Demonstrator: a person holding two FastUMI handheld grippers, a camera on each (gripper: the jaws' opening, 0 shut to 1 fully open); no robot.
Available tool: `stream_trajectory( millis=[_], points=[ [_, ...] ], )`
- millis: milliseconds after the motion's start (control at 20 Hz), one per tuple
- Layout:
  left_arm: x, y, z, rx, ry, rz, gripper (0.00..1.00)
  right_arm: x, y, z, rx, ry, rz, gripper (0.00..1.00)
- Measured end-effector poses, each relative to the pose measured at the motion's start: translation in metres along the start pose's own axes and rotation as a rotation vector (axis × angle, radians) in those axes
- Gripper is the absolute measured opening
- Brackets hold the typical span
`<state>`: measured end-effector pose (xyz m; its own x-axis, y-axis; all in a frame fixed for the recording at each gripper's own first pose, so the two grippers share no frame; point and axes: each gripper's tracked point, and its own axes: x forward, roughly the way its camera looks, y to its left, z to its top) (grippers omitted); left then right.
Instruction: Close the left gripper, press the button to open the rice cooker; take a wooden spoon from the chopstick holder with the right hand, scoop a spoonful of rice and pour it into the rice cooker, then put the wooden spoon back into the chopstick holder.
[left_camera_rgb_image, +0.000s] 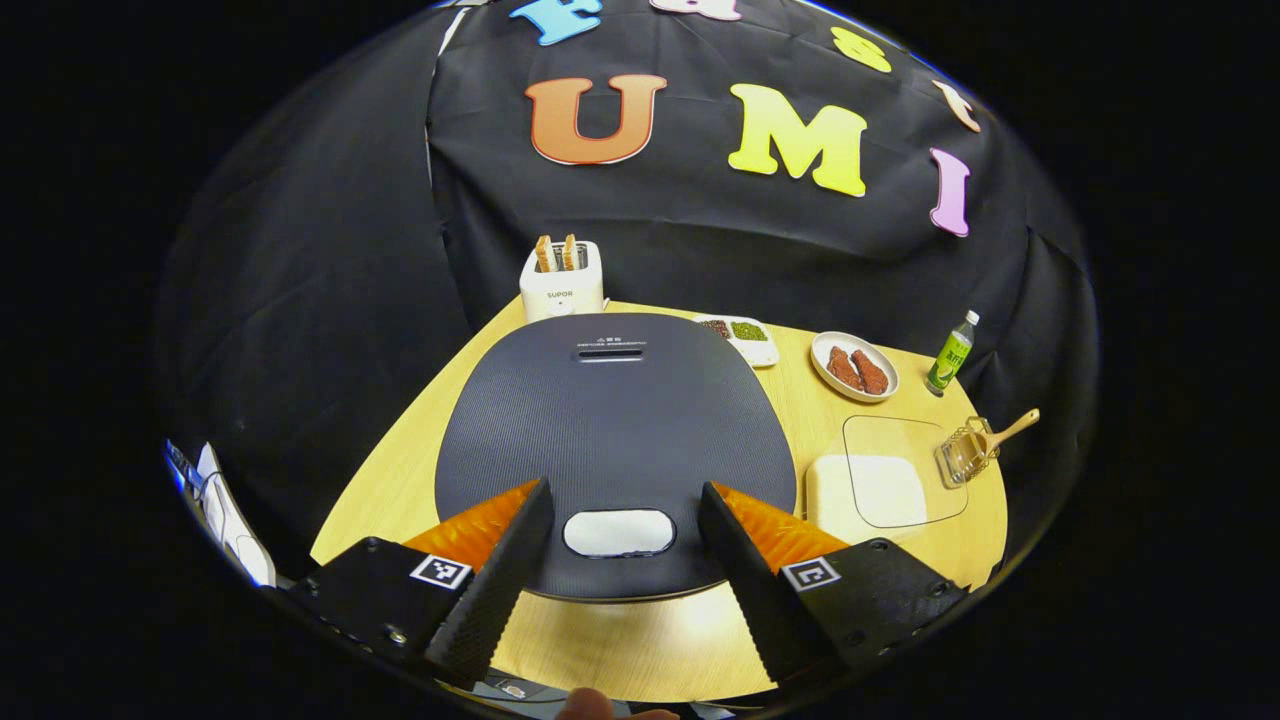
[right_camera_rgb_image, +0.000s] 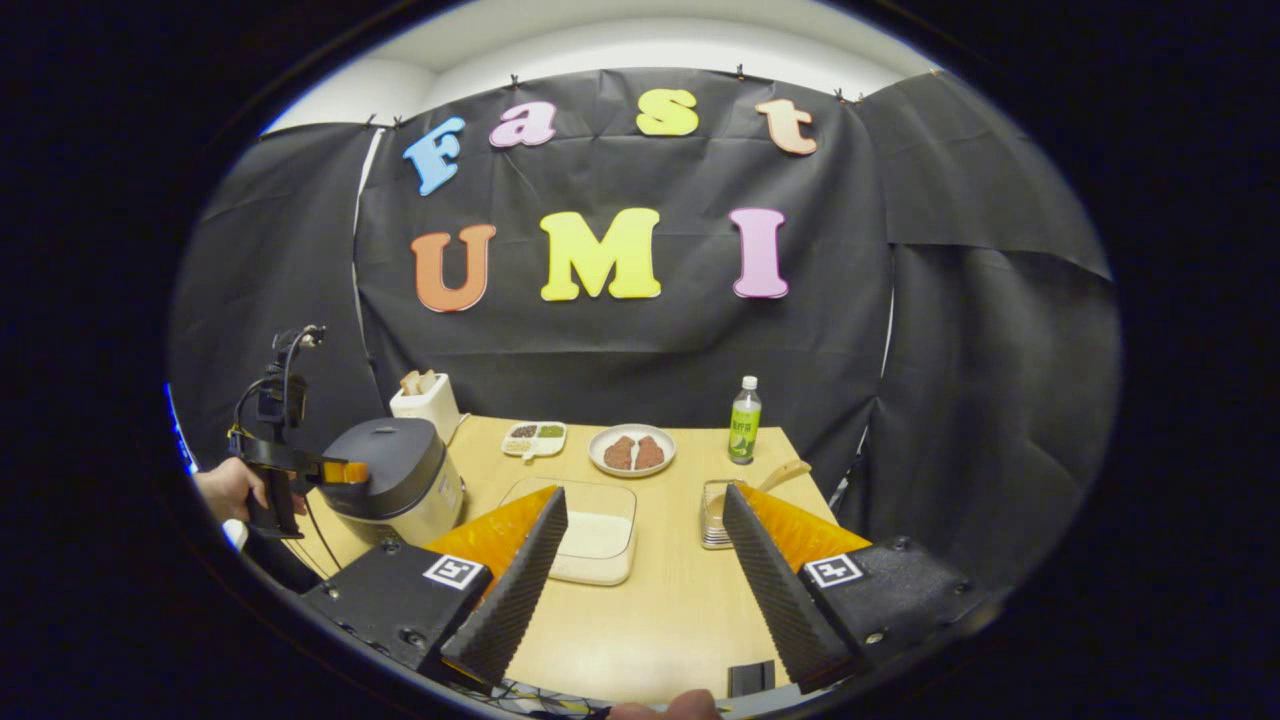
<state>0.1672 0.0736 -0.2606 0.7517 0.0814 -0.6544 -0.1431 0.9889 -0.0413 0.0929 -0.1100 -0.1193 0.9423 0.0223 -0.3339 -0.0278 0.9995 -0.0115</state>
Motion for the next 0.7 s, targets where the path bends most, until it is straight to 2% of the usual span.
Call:
stream_trajectory(
  millis=[50, 100, 150, 250, 700],
  points=[
    [0.0, 0.0, 0.002, 0.002, -0.012, 0.003, 1.0, 0.0, 0.0, 0.0, 0.003, 0.001, -0.002, 0.99],
    [0.001, 0.0, 0.003, 0.01, -0.025, 0.006, 0.97, 0.001, 0.0, -0.001, 0.007, 0.004, -0.003, 0.99],
    [0.001, 0.001, 0.004, 0.021, -0.033, 0.01, 1.0, 0.001, 0.0, 0.0, 0.01, 0.004, 0.0, 0.99],
    [-0.006, 0.001, 0.011, 0.029, -0.056, 0.024, 0.95, 0.003, 0.0, 0.005, 0.005, -0.006, 0.001, 1.0],
    [-0.106, -0.028, 0.113, 0.068, -0.393, -0.03, 0.95, 0.009, 0.009, 0.044, 0.041, -0.086, 0.01, 1.0]
  ],
)
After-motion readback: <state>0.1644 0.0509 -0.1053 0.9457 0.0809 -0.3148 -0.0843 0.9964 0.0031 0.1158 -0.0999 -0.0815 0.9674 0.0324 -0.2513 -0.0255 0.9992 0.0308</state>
